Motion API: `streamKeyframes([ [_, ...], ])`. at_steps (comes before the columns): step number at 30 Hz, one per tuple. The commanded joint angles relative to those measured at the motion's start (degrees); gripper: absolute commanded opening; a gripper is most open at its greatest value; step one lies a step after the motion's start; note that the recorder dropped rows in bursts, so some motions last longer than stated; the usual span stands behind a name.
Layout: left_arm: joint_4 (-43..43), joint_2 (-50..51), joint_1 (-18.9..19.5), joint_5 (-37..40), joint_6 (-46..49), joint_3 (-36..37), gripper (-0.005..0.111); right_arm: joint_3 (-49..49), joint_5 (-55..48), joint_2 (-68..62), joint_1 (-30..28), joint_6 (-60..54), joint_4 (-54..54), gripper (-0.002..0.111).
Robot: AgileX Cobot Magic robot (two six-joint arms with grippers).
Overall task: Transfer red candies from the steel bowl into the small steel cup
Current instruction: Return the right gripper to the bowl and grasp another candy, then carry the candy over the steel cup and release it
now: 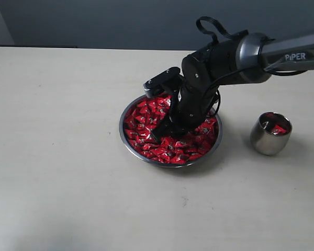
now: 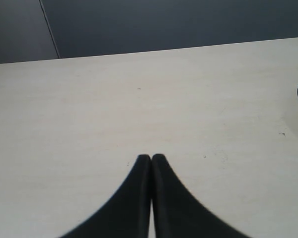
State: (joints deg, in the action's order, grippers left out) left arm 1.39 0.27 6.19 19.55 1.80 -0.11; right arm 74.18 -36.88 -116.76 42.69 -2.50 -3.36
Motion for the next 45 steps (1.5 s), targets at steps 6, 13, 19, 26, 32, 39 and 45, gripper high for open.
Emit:
streamKeyframes([
  [6,0.2,-0.3,0.0,-0.4,-0.1,0.1,0.0,0.4,-0.3,-0.7,0.0,4.0,-6.2,0.032],
  [13,0.2,-0.3,0.0,-0.4,-0.1,0.1,0.0,0.4,-1.1,-0.6,0.0,5.0,-10.5,-0.001],
  [19,0.2,-0.3,0.0,-0.4,-0.1,0.1,0.0,0.4,-3.7,4.9,0.0,13.2,-21.3,-0.001],
  [26,0.2,-0.3,0.0,-0.4,-0.1,0.1,0.0,0.4,-7.9,14.9,-5.4,20.3,-24.7,-0.001],
  [32,0.2,-0.3,0.0,-0.4,-0.1,0.1,0.0,-6.3,-9.4,26.5,-18.3,21.6,-21.5,-0.001],
  [39,0.2,-0.3,0.0,-0.4,-0.1,0.1,0.0,-21.4,2.0,33.0,-22.2,18.4,-11.2,-0.001],
  [45,0.2,-0.3,0.0,-0.4,-0.1,0.1,0.0,-21.4,4.1,26.5,-22.2,18.4,-11.4,-0.001],
])
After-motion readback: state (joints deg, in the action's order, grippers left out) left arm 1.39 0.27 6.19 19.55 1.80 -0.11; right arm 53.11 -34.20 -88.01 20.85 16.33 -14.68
